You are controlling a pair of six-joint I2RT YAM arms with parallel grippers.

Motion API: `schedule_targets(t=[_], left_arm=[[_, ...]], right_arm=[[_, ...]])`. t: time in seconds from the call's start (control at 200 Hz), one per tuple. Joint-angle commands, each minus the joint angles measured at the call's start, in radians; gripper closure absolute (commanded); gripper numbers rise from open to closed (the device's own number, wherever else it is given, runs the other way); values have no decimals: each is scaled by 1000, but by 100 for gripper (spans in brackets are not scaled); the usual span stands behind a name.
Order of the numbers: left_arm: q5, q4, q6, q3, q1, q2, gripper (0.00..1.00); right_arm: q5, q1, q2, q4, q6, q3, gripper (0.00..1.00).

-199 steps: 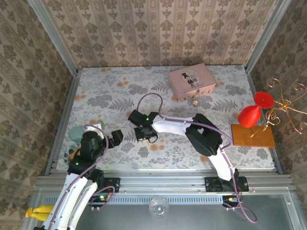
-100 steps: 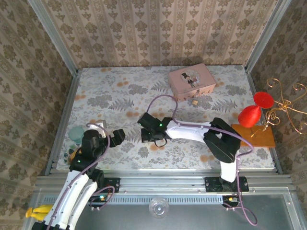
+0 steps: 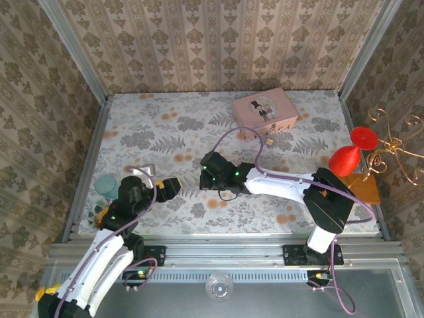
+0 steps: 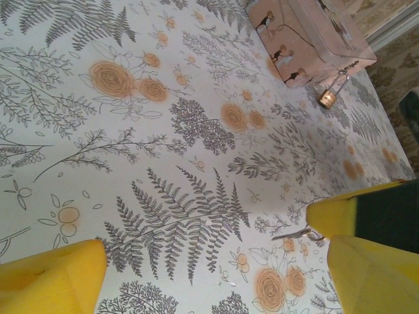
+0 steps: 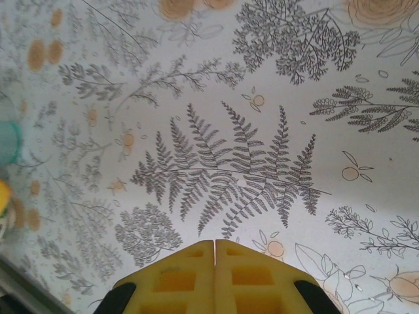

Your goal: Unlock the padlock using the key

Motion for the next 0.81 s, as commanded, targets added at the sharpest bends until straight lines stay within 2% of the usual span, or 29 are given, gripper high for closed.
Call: schedule_targets(t=[0.0,0.3,0.31,0.455,0.56,0.8], left_arm=[[15,44,43,16,-19,-20,12],[27,287,141,-35,-65,-3,14],[23,295,147,-37,-88,0,14],[-47,550,219,-79,-131,74,16],[-98,719,325,-90,-178,166,16],[-46,806,532,-29,-210,342,10]], right_arm=[[37,-19,-71,-46,-25,13,100],[60,-55,-196,-83,-29,-23,100],[60,-57,-201,-85,-29,-24,100],[60,-76,-236,-114,-38,-30,100],[54,-88,-259,-125,-42,-33,100],[33,-106,-296,-151,-55,-25,100]])
